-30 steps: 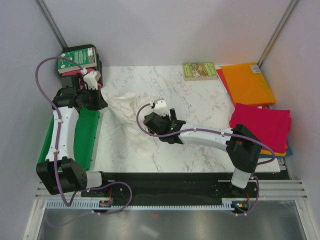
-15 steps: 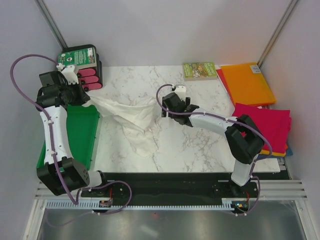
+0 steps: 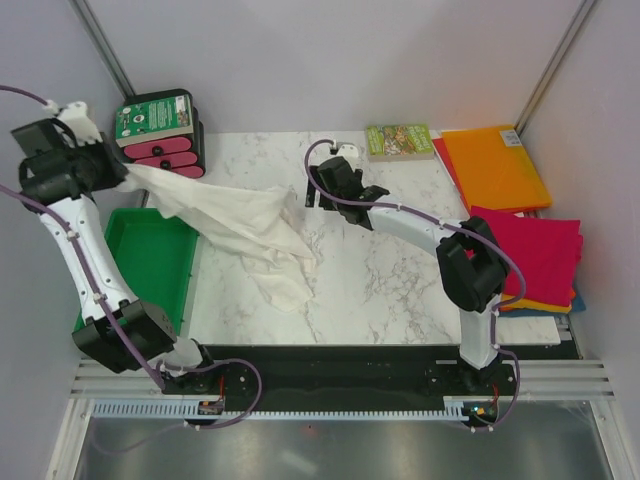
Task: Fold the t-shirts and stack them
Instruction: Flatten out the tshirt
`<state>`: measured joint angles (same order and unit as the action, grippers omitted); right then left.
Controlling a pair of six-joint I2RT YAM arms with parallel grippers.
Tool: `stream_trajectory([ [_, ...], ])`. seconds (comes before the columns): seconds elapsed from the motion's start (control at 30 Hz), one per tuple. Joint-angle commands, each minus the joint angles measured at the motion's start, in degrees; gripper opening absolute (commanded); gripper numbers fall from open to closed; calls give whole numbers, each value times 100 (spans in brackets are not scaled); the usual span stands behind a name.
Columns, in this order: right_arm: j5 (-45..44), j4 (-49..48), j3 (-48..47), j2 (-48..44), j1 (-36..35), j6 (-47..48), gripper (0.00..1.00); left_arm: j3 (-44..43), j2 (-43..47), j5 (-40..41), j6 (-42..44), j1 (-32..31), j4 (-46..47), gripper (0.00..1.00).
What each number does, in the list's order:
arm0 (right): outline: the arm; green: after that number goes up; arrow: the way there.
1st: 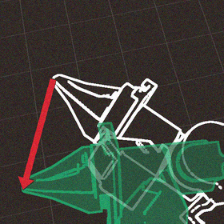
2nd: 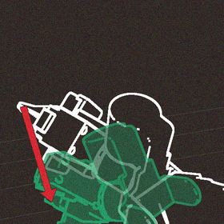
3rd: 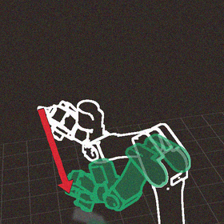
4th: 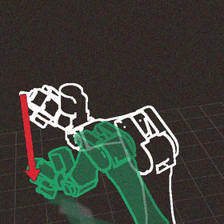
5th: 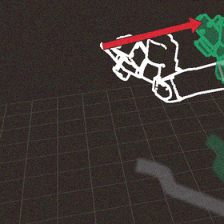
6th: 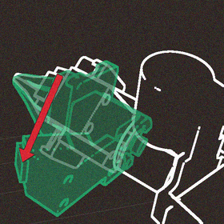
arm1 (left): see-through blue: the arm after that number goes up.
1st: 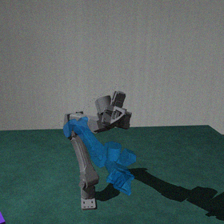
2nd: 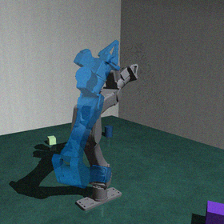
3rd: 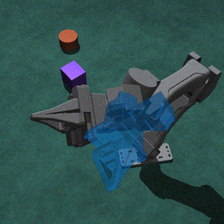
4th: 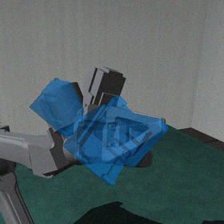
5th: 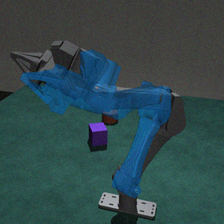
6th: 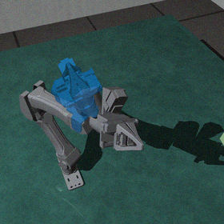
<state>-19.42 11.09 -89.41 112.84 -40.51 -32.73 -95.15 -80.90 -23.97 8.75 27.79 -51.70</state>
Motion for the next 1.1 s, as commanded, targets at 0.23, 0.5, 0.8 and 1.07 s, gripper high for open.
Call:
stream_trajectory([
  [0.23, 254, -265, 1505, -429, -563, 100, 89, -1252, -470, -292, -207, 728, -200, 2],
  [0.5, 80, -432, 1540, -447, -1011, 118, 90, -742, -400, -504, -181, 719, -165, 2],
  [0.8, 622, -222, 258, 404, -976, 39, 87, -399, -251, -504, -32, 710, -138, 2],
  [1.07, 853, -310, 11, 932, -1117, -120, 84, 128, -145, -618, 135, 719, -112, 2],
])
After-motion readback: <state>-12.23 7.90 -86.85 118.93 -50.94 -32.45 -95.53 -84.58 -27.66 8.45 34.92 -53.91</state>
